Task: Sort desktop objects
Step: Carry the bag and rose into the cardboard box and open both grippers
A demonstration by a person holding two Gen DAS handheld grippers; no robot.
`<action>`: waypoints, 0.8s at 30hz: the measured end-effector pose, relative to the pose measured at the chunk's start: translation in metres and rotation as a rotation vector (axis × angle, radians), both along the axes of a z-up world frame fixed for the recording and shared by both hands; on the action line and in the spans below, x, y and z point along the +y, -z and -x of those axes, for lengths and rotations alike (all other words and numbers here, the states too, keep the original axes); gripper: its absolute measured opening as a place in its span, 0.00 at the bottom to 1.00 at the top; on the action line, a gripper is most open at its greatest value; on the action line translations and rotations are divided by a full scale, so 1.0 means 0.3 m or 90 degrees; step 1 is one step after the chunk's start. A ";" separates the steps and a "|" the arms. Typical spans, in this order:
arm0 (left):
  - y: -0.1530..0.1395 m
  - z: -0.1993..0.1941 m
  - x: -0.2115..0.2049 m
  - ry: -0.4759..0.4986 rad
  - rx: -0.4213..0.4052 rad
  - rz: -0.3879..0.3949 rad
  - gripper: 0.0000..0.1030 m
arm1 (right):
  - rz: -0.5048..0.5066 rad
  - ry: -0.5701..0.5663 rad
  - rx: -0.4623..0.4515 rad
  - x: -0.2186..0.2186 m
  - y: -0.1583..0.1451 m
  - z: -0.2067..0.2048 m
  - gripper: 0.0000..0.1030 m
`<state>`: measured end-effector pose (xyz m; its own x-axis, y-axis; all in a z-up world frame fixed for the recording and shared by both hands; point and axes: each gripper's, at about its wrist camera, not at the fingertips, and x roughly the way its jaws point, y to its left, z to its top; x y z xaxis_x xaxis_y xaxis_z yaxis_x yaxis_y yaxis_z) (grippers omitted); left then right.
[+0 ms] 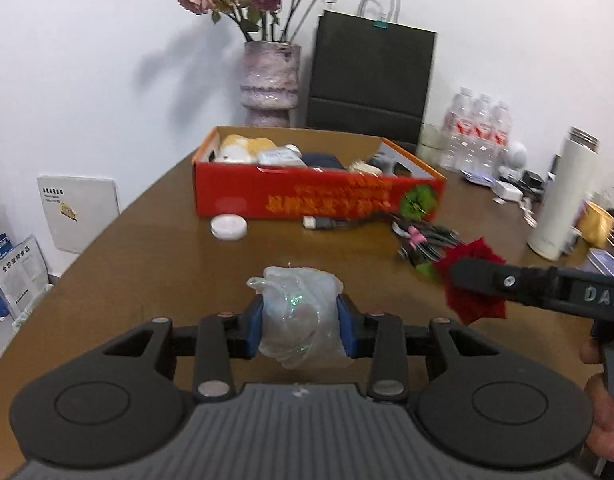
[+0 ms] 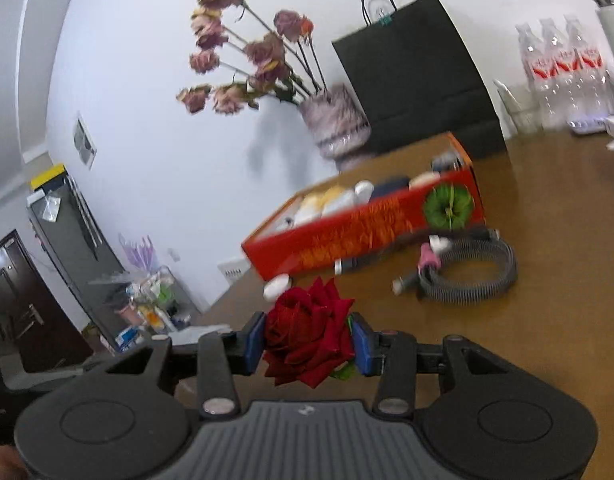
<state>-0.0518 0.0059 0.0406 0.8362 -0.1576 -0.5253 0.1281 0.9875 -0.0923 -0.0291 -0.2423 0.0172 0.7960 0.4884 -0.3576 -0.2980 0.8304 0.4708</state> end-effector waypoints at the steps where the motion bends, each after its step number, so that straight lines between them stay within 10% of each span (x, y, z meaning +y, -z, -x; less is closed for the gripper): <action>1: 0.003 0.025 0.000 0.004 -0.001 0.002 0.37 | 0.016 0.007 0.006 0.006 0.003 0.023 0.41; 24: 0.001 0.243 -0.018 0.045 -0.033 0.006 0.37 | 0.168 0.030 0.010 0.104 -0.018 0.324 0.42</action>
